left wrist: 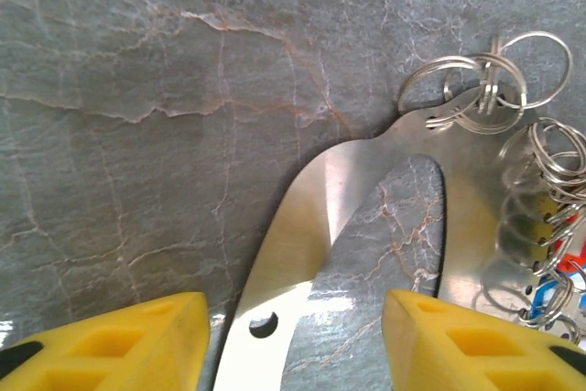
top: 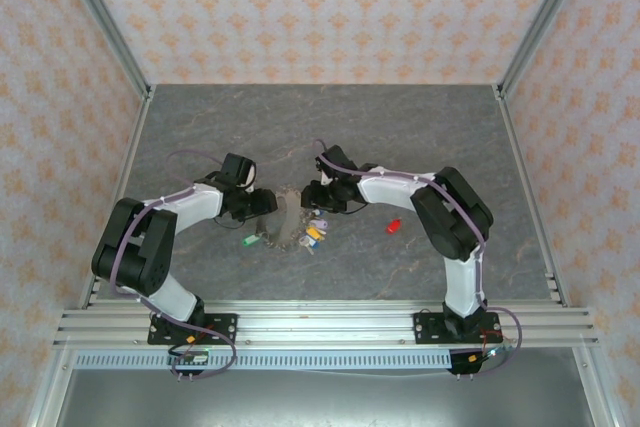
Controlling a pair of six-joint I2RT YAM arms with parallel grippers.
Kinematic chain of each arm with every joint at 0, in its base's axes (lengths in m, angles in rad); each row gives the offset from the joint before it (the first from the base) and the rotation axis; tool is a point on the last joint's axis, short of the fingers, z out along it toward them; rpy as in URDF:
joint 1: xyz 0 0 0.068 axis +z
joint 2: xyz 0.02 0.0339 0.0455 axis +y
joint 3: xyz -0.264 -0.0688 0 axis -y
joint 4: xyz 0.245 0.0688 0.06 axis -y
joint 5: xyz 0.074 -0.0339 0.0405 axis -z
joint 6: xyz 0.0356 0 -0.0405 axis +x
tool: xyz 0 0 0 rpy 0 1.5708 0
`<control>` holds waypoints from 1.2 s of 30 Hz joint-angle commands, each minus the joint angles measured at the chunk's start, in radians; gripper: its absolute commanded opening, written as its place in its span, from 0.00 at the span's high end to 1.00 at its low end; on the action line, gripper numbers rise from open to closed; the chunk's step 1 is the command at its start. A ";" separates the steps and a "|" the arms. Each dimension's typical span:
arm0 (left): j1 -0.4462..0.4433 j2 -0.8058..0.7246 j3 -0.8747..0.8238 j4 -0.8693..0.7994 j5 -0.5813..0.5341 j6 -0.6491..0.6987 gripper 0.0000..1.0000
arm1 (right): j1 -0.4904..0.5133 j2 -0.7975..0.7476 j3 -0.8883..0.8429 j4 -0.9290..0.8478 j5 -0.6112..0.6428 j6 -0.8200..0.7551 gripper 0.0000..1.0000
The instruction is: Put the keys on the keyring
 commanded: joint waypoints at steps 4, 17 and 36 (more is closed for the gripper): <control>-0.027 0.051 -0.020 0.056 0.116 0.020 0.53 | 0.002 0.040 -0.062 0.189 -0.110 0.069 0.60; -0.035 0.018 -0.043 0.116 0.179 -0.029 0.63 | 0.005 0.059 -0.111 0.263 -0.071 0.075 0.69; -0.037 -0.033 -0.082 0.113 0.137 -0.064 0.68 | 0.133 0.037 -0.021 -0.035 0.458 -0.143 0.64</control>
